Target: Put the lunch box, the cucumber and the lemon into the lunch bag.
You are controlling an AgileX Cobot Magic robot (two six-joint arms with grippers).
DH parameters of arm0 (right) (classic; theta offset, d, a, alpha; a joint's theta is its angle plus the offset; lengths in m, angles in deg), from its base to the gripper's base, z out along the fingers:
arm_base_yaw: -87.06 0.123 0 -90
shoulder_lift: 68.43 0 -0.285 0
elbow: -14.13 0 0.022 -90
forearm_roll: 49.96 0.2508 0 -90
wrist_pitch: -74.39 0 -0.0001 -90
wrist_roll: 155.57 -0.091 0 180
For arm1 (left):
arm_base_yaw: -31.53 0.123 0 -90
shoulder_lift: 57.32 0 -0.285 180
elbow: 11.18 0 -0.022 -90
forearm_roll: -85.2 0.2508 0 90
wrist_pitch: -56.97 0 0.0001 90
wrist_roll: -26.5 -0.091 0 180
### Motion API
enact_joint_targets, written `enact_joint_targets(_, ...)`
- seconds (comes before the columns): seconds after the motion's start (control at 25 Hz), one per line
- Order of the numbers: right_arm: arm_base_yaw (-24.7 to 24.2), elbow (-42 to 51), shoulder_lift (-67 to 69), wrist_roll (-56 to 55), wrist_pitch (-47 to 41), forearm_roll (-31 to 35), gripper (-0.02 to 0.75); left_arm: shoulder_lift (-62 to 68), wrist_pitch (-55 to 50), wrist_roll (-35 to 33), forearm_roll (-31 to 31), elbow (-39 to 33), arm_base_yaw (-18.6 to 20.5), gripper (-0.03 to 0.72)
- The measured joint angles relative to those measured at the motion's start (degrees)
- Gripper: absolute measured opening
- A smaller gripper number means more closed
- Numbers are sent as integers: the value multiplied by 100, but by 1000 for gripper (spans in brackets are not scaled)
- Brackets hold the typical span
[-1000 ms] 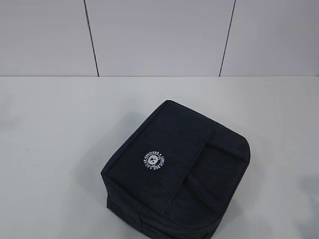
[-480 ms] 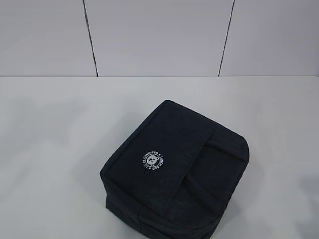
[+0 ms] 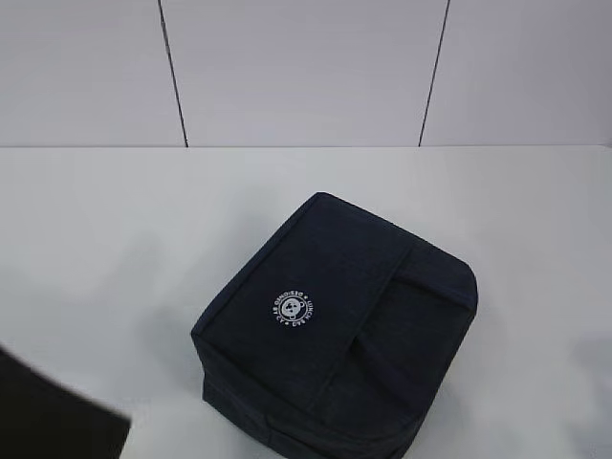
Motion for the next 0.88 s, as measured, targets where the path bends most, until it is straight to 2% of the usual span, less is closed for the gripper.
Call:
enact_joint_targets(0.12, 0, 0, 0, 0, 0, 0, 287, 8, -262, 1245, 2106, 14, 0, 249)
enact_joint_targets(0.28, 0, 0, 0, 0, 0, 0, 287, -98, -122, 3449, 4961, 307, 0, 249)
enact_joint_targets(0.4, 0, 0, 0, 0, 0, 0, 287, -259, -216, 5002, 6603, 566, 0, 249)
enact_joint_targets(0.48, 0, 0, 0, 0, 0, 0, 287, -469, -410, 5600, 7145, 639, 0, 249)
enact_joint_targets(0.56, 0, 0, 0, 0, 0, 0, 287, -884, -520, 5905, 7435, 639, 0, 249)
enact_joint_targets(0.88, 0, 0, 0, 0, -11, 0, 287, -3183, -795, 6622, 7880, 639, 0, 249)
